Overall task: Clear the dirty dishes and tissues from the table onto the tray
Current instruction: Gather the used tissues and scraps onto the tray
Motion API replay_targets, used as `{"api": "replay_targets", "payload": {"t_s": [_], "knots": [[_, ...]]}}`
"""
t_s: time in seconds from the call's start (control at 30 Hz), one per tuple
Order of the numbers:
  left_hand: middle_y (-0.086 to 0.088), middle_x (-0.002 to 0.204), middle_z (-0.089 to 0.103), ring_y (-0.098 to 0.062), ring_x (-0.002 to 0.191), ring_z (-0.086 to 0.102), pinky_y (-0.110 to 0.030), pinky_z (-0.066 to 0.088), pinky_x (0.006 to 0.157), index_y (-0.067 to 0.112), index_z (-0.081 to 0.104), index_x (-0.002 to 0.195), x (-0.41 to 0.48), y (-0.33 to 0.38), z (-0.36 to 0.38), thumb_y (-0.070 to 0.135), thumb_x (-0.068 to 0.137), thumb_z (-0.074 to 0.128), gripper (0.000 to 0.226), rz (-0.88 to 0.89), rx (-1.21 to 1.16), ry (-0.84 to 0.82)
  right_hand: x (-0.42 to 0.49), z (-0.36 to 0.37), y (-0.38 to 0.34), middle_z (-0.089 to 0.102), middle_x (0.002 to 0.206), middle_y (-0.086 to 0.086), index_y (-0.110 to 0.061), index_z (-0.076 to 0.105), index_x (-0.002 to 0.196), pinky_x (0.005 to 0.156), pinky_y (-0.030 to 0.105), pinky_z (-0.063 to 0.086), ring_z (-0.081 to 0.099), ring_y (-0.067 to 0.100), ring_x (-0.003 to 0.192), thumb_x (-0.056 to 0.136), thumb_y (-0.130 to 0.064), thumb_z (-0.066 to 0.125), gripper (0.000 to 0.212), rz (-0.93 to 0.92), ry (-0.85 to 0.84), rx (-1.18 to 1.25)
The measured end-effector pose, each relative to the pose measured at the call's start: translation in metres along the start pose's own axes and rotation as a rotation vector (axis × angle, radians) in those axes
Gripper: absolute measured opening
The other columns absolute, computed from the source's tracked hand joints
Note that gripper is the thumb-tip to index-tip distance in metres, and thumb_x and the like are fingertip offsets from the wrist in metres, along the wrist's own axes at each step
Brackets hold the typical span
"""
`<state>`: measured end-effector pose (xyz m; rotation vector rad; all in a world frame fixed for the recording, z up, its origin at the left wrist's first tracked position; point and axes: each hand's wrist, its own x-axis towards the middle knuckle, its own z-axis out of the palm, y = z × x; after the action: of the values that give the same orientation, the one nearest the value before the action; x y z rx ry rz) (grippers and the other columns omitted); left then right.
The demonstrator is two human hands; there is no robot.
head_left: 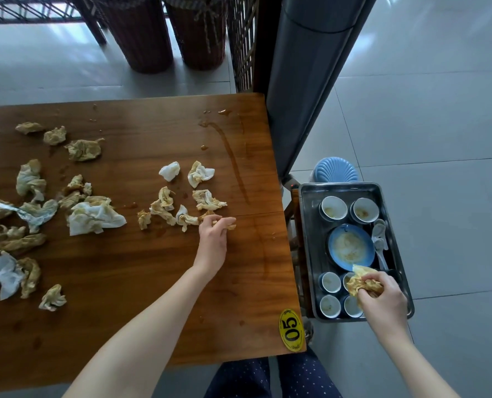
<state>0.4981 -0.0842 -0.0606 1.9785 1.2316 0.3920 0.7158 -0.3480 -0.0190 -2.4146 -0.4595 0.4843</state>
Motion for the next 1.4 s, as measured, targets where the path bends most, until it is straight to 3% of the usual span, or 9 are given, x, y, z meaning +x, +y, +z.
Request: {"api": "replay_targets", "payload": {"t_s": [0.23, 0.37, 0.57, 0.73, 0.93, 1.1, 1.23, 1.33, 1.4], "knots": [[0.001, 0.116, 0.05, -0.007, 0.106, 0.048, 0.006, 0.035, 0.079, 0.022, 0.062, 0.123, 0.0, 0.063, 0.005, 0.003, 0.094, 0.054, 0.035, -0.113, -0.27, 0.03, 0.026, -0.004, 0.007, 0.061, 0.092, 0.003, -0.018, 0.061, 0.084, 0.057, 0.021, 0.038, 0.054, 0.014, 0.075, 0.072, 0.005, 0.066, 0.026, 0.047, -0.008, 0.065], [0.004, 0.115, 0.052, 0.002, 0.101, 0.05, 0.003, 0.038, 0.077, 0.03, 0.061, 0.121, -0.003, 0.096, 0.035, 0.01, 0.095, 0.054, 0.033, -0.162, -0.335, -0.047, 0.052, -0.016, 0.024, 0.061, 0.091, 0.003, -0.018, 0.061, 0.086, 0.065, 0.026, 0.041, 0.058, 0.021, 0.079, 0.073, 0.002, 0.066, 0.024, 0.063, -0.044, 0.053], [0.002, 0.12, 0.058, -0.011, 0.111, 0.053, -0.024, 0.046, 0.095, 0.022, 0.062, 0.123, -0.006, 0.155, 0.099, 0.01, 0.095, 0.055, 0.031, -0.289, -0.442, -0.072, 0.112, -0.042, 0.061, 0.061, 0.093, 0.005, -0.015, 0.06, 0.092, 0.071, 0.033, 0.05, 0.059, 0.024, 0.085, 0.076, 0.0, 0.065, 0.022, 0.094, -0.136, -0.002], [0.006, 0.12, 0.055, -0.009, 0.111, 0.049, -0.024, 0.042, 0.095, 0.021, 0.06, 0.126, -0.002, 0.182, 0.15, 0.012, 0.096, 0.053, 0.032, -0.375, -0.42, -0.104, 0.167, -0.049, 0.084, 0.06, 0.099, 0.011, -0.008, 0.061, 0.098, 0.078, 0.034, 0.048, 0.058, 0.027, 0.089, 0.077, -0.003, 0.066, 0.022, 0.055, -0.199, -0.094], [0.024, 0.1, 0.057, 0.004, 0.093, 0.054, -0.018, 0.045, 0.082, 0.032, 0.063, 0.109, 0.01, 0.186, 0.205, 0.009, 0.095, 0.054, 0.028, -0.444, -0.447, -0.097, 0.211, -0.024, 0.106, 0.058, 0.107, 0.01, -0.012, 0.059, 0.102, 0.081, 0.037, 0.049, 0.057, 0.024, 0.093, 0.079, -0.006, 0.065, 0.025, 0.058, -0.336, -0.094], [0.009, 0.104, 0.064, -0.003, 0.094, 0.059, -0.022, 0.046, 0.089, 0.026, 0.064, 0.11, 0.024, 0.193, 0.245, 0.005, 0.093, 0.054, 0.029, -0.489, -0.455, -0.141, 0.221, -0.016, 0.119, 0.061, 0.121, 0.002, -0.015, 0.058, 0.124, 0.091, 0.024, 0.044, 0.057, 0.013, 0.107, 0.076, -0.012, 0.077, 0.052, 0.06, -0.444, 0.051], [0.006, 0.105, 0.064, -0.005, 0.094, 0.059, -0.017, 0.044, 0.086, 0.023, 0.065, 0.112, 0.033, 0.197, 0.268, 0.004, 0.093, 0.055, 0.028, -0.497, -0.447, -0.214, 0.223, -0.025, 0.133, 0.051, 0.138, 0.0, -0.017, 0.054, 0.132, 0.109, 0.028, 0.034, 0.044, 0.015, 0.13, 0.075, -0.013, 0.079, 0.063, 0.054, -0.501, 0.022], [0.007, 0.105, 0.063, -0.003, 0.093, 0.059, -0.009, 0.044, 0.077, 0.023, 0.063, 0.113, 0.039, 0.197, 0.282, 0.006, 0.093, 0.055, 0.028, -0.495, -0.434, -0.277, 0.225, -0.034, 0.142, 0.054, 0.135, -0.001, -0.017, 0.054, 0.132, 0.104, 0.021, 0.033, 0.046, 0.013, 0.127, 0.075, -0.014, 0.078, 0.062, 0.047, -0.479, 0.027], [0.005, 0.108, 0.063, -0.005, 0.093, 0.059, -0.014, 0.047, 0.08, 0.022, 0.063, 0.116, 0.042, 0.198, 0.292, 0.007, 0.093, 0.055, 0.028, -0.503, -0.416, -0.303, 0.227, -0.04, 0.147, 0.057, 0.132, -0.003, -0.019, 0.054, 0.131, 0.1, 0.019, 0.034, 0.049, 0.012, 0.124, 0.076, -0.015, 0.077, 0.06, 0.056, -0.456, 0.031]]}}
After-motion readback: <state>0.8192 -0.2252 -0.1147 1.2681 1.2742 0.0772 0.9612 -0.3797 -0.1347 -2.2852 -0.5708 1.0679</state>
